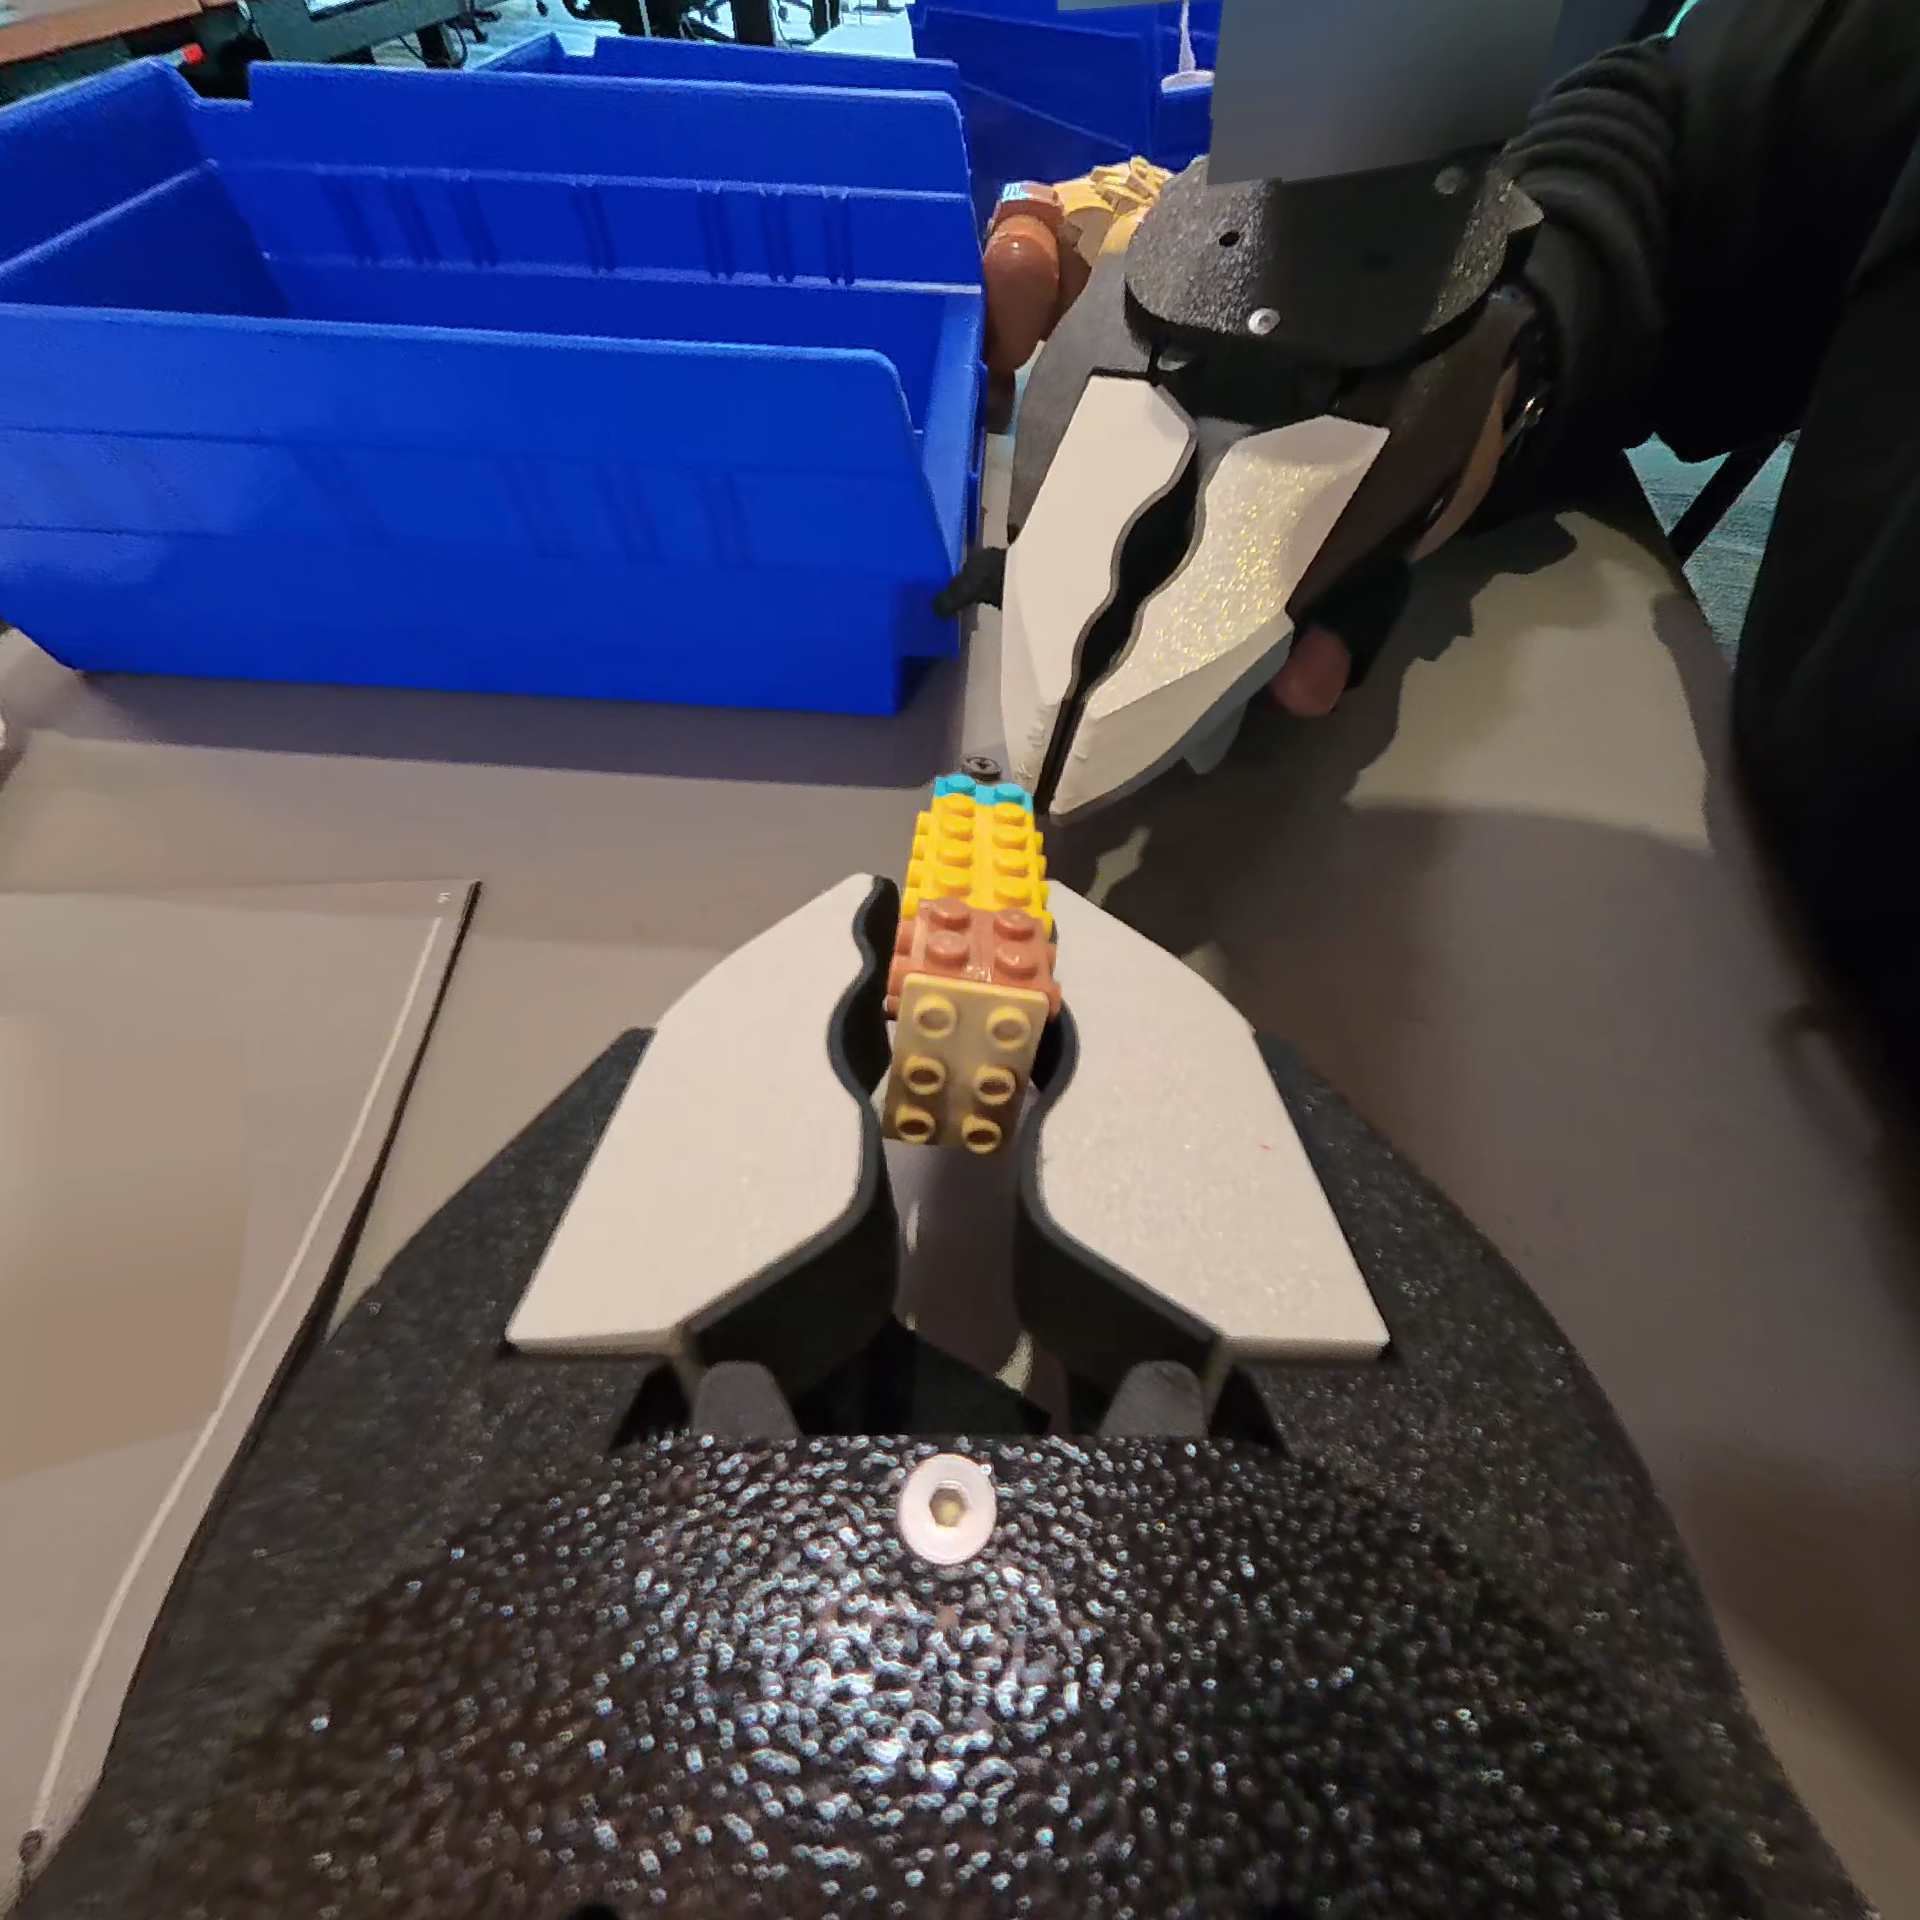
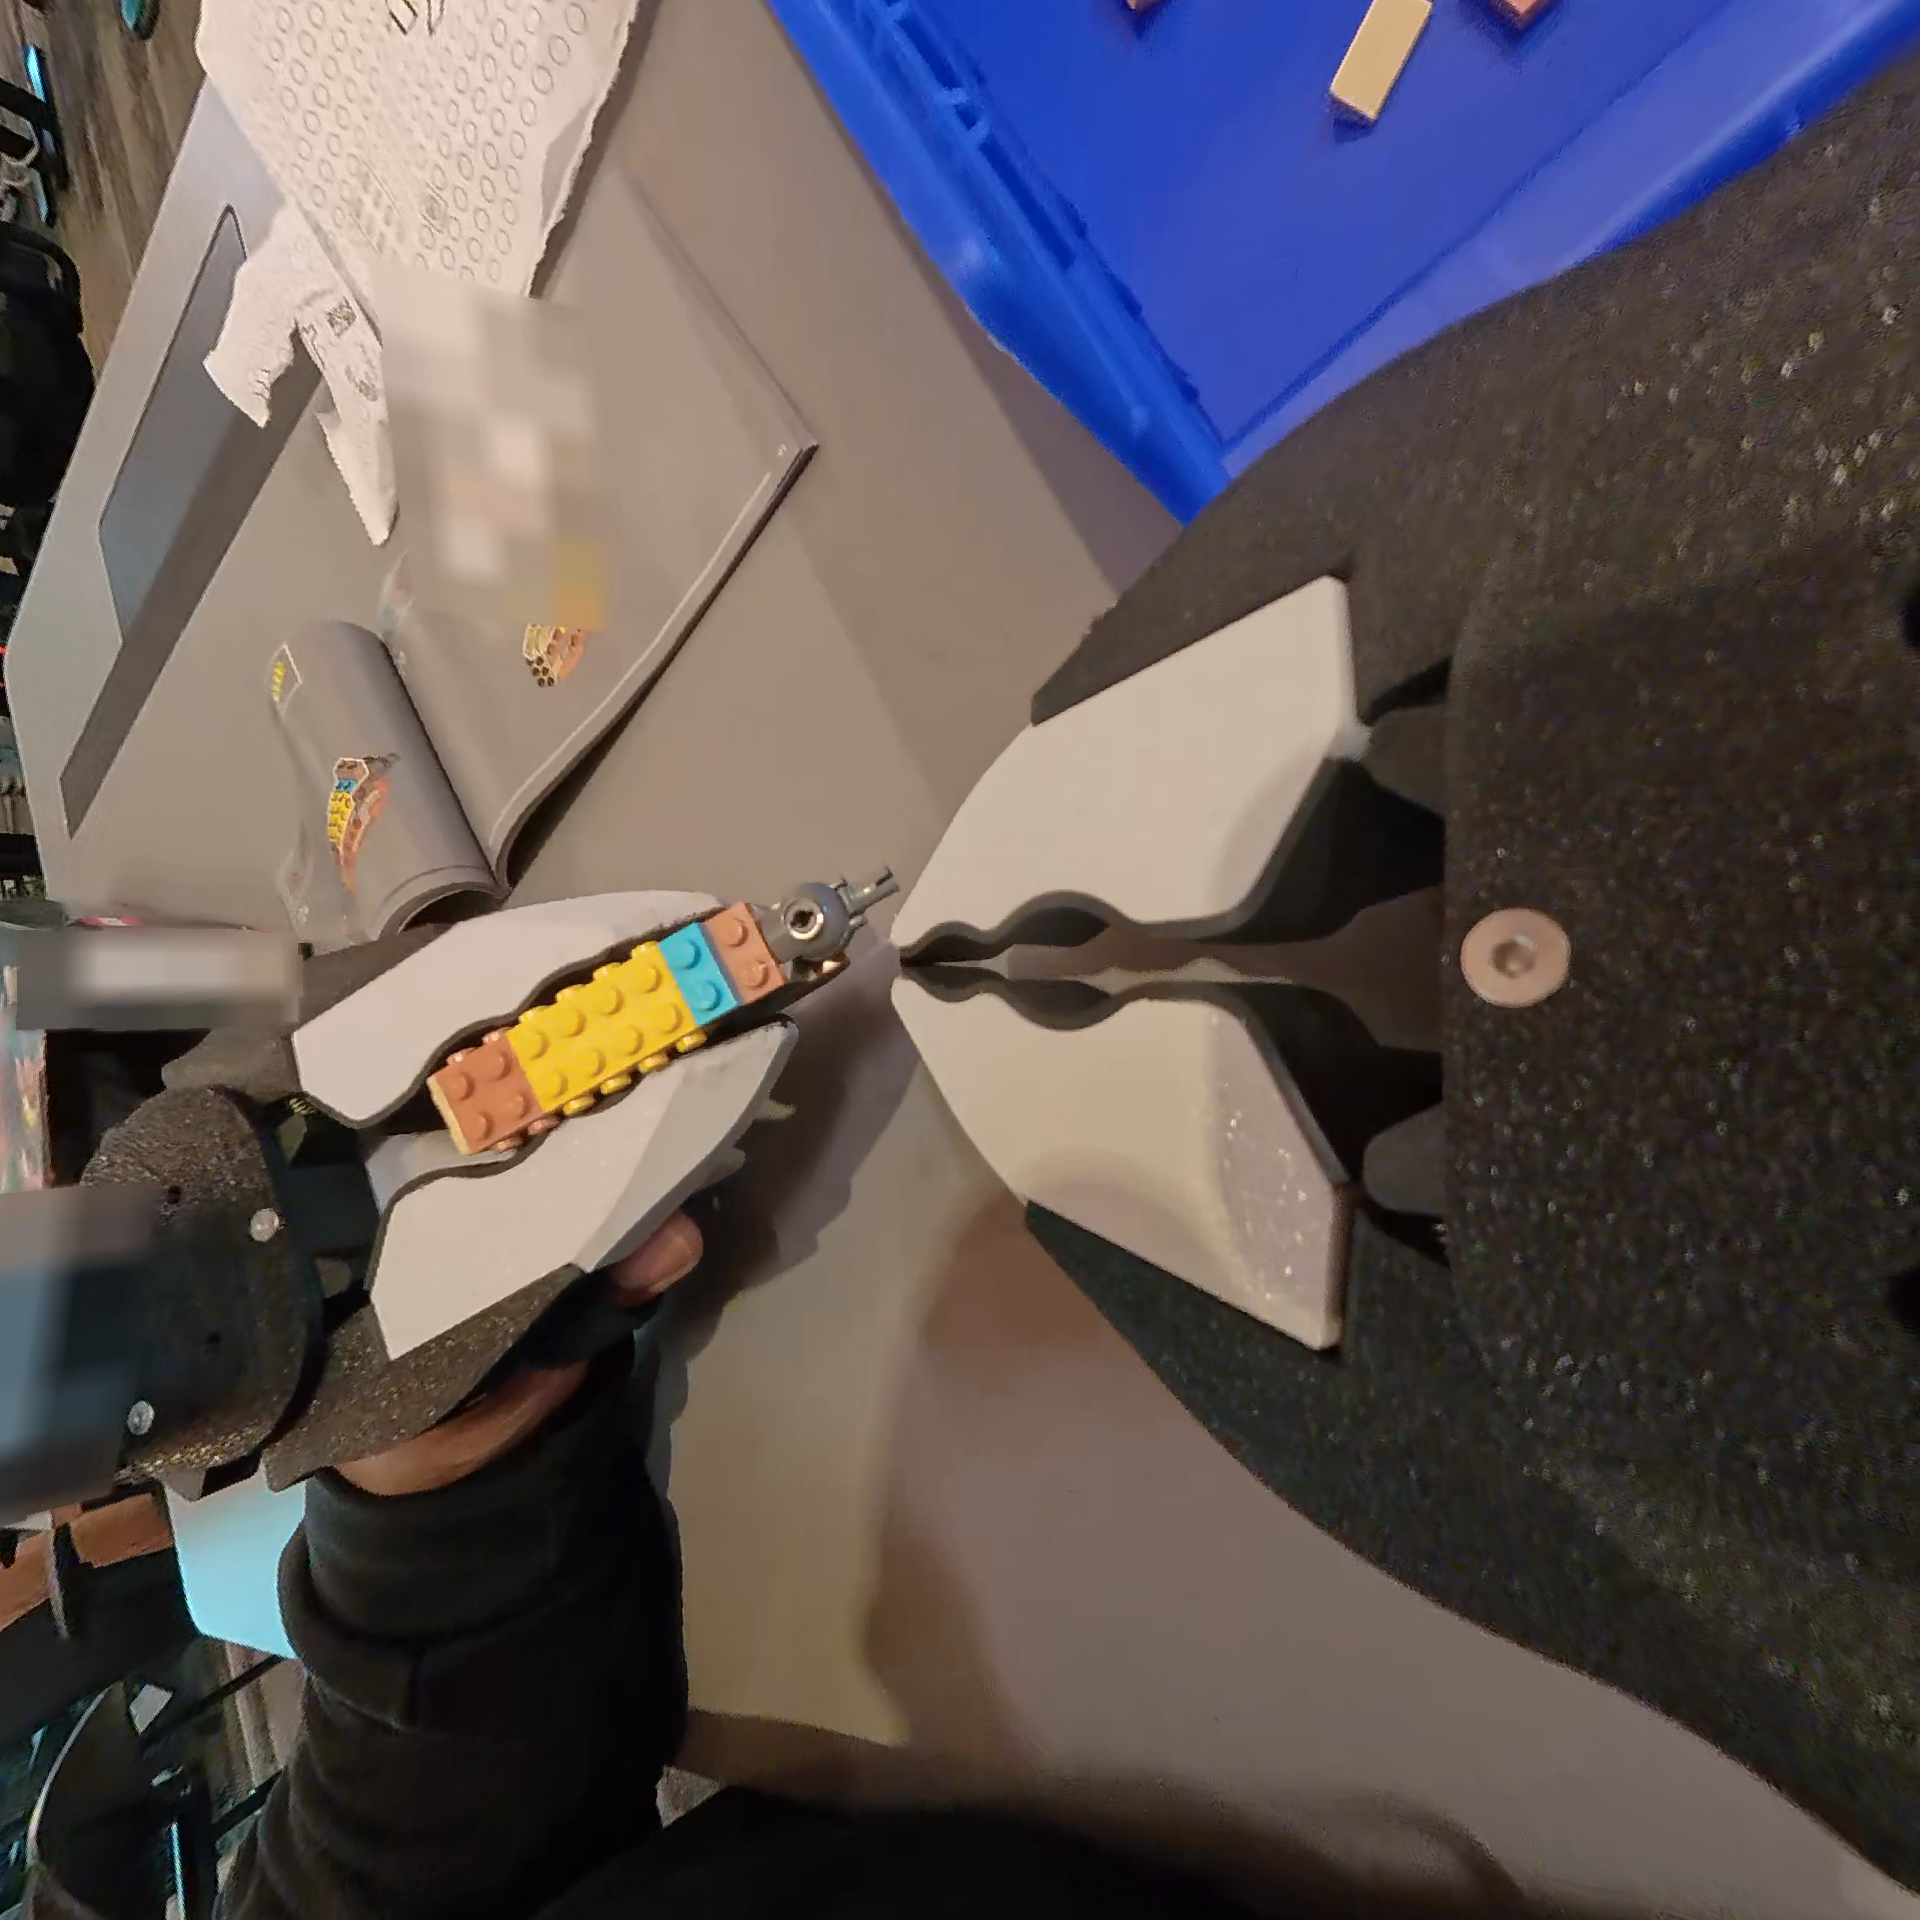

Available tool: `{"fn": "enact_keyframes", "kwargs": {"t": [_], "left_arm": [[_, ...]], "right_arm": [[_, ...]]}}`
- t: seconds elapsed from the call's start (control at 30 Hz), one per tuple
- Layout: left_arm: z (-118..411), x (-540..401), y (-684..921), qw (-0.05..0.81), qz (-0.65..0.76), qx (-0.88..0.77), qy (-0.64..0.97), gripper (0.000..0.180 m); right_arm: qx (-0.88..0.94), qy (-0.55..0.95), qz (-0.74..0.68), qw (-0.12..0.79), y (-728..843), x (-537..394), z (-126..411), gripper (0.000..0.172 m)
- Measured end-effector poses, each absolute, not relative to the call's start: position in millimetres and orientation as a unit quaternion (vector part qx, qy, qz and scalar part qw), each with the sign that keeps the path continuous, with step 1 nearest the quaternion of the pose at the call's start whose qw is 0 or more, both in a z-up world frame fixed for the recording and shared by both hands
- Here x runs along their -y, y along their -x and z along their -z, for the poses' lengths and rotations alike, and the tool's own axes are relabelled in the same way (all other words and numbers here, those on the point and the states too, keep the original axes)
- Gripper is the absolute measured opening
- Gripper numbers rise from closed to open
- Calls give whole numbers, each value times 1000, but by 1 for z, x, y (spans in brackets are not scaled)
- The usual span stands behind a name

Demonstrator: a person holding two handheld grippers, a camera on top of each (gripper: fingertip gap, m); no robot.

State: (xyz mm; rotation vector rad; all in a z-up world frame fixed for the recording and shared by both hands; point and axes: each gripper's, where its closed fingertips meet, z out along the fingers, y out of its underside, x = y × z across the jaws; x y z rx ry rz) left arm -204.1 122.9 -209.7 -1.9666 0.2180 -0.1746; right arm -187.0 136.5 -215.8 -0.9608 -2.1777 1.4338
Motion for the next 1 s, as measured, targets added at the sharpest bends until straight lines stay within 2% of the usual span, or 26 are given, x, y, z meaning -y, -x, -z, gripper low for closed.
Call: {"fn": "enact_keyframes", "kwargs": {"t": [0.27,0.37,0.47,0.5,0.6,0.67,0.7,0.8,0.9,1.0], "left_arm": [[214,-122,204,534,67,-87,838,22],[214,-122,205,537,64,-83,837,22],[211,-120,205,544,69,-79,832,22],[209,-119,206,548,72,-77,830,22],[205,-116,208,558,84,-68,823,22],[203,-113,211,563,91,-59,820,22],[202,-112,212,565,92,-56,818,22],[201,-107,213,569,92,-55,815,22],[201,-101,214,569,85,-59,816,22],[202,-96,215,566,72,-64,818,22]], "right_arm": [[778,312,-514,181,181,-130,214,0],[801,252,-521,154,163,-119,210,2],[841,147,-514,83,124,-116,185,7],[857,117,-494,90,117,-125,175,9],[888,121,-389,211,151,-192,143,12],[907,177,-250,291,201,-264,141,16],[917,207,-170,295,221,-302,148,21],[939,259,12,225,260,-386,179,24],[946,266,101,156,285,-419,206,31],[942,261,160,135,303,-437,223,33]]}}
